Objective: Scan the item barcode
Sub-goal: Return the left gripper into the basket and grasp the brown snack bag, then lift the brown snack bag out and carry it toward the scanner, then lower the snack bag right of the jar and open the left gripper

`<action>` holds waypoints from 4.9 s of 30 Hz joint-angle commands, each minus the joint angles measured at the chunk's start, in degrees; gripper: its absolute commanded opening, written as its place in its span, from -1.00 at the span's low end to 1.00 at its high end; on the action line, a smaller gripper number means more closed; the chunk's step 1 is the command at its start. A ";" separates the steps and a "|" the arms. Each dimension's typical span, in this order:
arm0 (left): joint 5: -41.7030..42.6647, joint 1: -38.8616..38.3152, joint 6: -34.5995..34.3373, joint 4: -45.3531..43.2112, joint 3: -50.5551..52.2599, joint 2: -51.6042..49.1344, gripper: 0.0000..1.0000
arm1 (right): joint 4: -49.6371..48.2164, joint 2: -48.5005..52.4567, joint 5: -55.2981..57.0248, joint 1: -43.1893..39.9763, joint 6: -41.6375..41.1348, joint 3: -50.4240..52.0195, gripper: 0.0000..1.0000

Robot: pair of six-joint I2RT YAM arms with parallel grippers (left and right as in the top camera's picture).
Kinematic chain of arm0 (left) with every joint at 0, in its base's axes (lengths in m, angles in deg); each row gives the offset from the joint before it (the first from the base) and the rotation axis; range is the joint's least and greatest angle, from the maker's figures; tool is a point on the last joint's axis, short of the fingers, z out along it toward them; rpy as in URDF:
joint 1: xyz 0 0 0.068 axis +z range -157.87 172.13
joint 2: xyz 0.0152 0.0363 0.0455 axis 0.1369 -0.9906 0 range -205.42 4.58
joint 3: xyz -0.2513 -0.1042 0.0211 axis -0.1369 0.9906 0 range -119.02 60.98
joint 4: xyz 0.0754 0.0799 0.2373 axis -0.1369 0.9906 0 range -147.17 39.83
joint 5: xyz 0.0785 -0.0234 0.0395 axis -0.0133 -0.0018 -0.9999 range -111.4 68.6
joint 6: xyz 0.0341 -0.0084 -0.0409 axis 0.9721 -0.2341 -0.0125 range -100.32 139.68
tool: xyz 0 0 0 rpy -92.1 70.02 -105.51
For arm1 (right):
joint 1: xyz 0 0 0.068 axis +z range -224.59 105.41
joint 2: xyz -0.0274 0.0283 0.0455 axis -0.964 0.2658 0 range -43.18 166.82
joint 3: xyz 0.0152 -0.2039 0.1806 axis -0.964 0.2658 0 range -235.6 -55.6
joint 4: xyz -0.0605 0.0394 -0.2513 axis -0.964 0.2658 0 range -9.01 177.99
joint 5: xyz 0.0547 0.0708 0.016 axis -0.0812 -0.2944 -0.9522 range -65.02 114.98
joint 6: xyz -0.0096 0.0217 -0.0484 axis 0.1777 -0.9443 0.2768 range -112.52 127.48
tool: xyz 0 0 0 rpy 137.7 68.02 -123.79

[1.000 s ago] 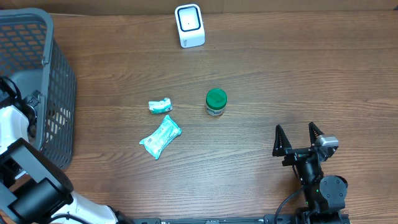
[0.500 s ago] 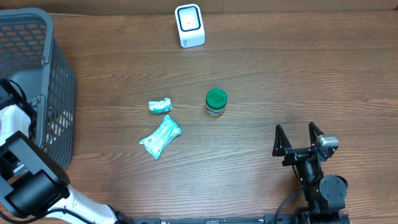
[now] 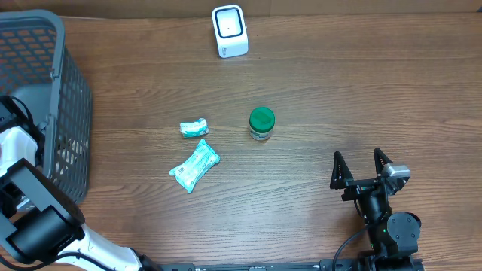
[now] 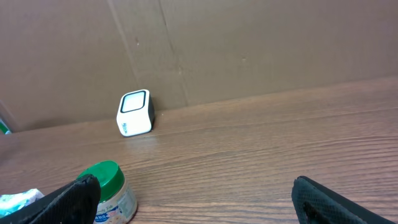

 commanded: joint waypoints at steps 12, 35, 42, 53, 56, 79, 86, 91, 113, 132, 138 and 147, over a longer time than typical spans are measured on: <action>1.53 0.00 -1.44 9.64 -9.09 -1.46 -0.92 | -0.22 -0.68 0.13 0.26 -0.13 0.63 1.00; 17.68 -0.02 -2.47 44.57 -60.08 -0.76 -0.92 | -0.22 -0.68 0.13 0.26 -0.15 0.63 1.00; 23.78 -0.02 -2.29 47.30 -71.69 5.03 -0.92 | -0.22 -0.68 0.13 0.26 -0.15 0.63 1.00; 29.73 -2.47 -2.32 50.18 -73.37 18.43 -0.92 | -0.22 -0.68 0.13 0.26 -0.15 0.63 1.00; 29.68 -7.08 -2.32 53.13 -73.37 19.67 -0.92 | -0.22 -0.68 0.13 0.26 -0.15 0.63 1.00; 13.77 -61.70 -1.64 65.22 -72.17 -1.01 -0.92 | -0.22 -0.68 0.13 0.26 -0.15 0.63 1.00; 12.39 -70.86 -0.15 61.94 -72.17 -13.42 -0.91 | -0.22 -0.68 0.13 0.26 -0.15 0.63 0.99; 12.52 -73.79 1.40 60.19 -72.17 -20.20 -0.92 | -0.22 -0.68 0.13 0.26 -0.13 0.63 0.99; 18.78 -76.59 23.80 42.69 -72.17 -24.22 -0.92 | -0.22 -0.68 0.13 0.26 -0.15 0.63 1.00; 21.42 -84.13 36.79 43.01 -71.78 -31.15 -0.91 | -0.22 -0.68 0.11 0.26 -0.15 0.63 1.00; 27.93 -84.13 36.02 44.22 -71.80 -31.15 -0.76 | -0.22 -0.68 0.13 0.26 -0.15 0.63 1.00; 32.02 -83.87 34.36 45.11 -71.87 -30.82 1.00 | -0.22 -0.68 0.13 0.26 -0.15 0.63 0.99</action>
